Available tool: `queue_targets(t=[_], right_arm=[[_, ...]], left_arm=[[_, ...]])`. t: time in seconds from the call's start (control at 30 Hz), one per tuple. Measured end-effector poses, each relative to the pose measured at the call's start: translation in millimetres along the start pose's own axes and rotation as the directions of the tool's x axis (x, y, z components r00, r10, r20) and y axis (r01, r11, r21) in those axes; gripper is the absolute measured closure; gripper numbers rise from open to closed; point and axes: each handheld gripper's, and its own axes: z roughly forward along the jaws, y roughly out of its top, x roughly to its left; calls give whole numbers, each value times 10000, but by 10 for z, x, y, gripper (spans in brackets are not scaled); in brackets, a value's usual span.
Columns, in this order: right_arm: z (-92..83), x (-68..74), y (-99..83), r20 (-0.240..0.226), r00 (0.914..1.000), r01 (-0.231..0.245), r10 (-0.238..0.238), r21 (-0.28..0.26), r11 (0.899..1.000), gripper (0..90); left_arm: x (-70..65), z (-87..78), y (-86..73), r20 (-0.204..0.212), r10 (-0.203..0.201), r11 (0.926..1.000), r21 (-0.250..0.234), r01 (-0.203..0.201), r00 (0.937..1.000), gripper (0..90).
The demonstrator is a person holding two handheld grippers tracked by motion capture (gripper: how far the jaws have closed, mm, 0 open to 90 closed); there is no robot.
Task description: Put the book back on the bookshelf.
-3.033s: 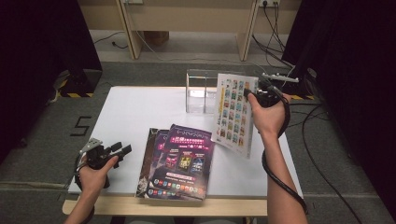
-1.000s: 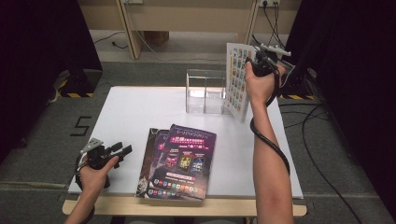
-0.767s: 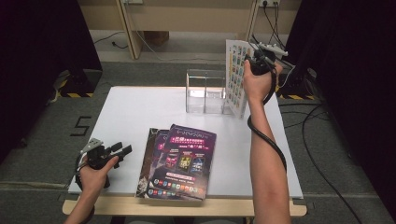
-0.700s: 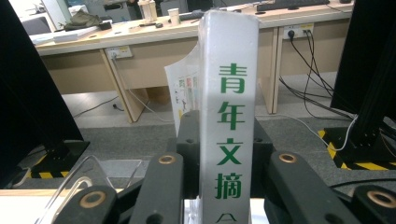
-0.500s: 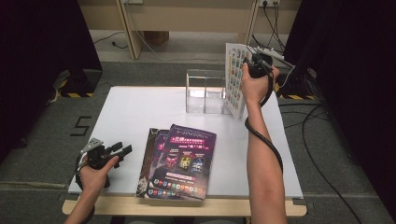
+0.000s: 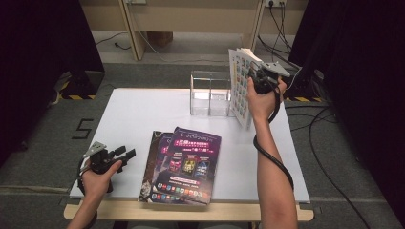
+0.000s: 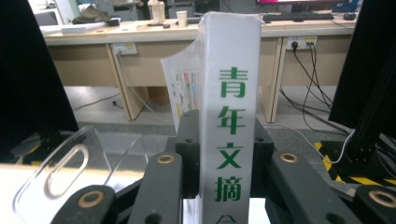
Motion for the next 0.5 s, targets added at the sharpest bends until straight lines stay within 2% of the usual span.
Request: queue_targets(t=[0.1,0.5], right_arm=[[-96,-18,-55,-41,9999,155,-154,166,9997,733],[-405,-76,-212,-207,9996,188,-171,847,9962,729]], left_arm=[[-10,8,-3,15,3,10000,26,-3,10000,420],[-19,-4,3,-25,48,10000,13,-48,10000,420]])
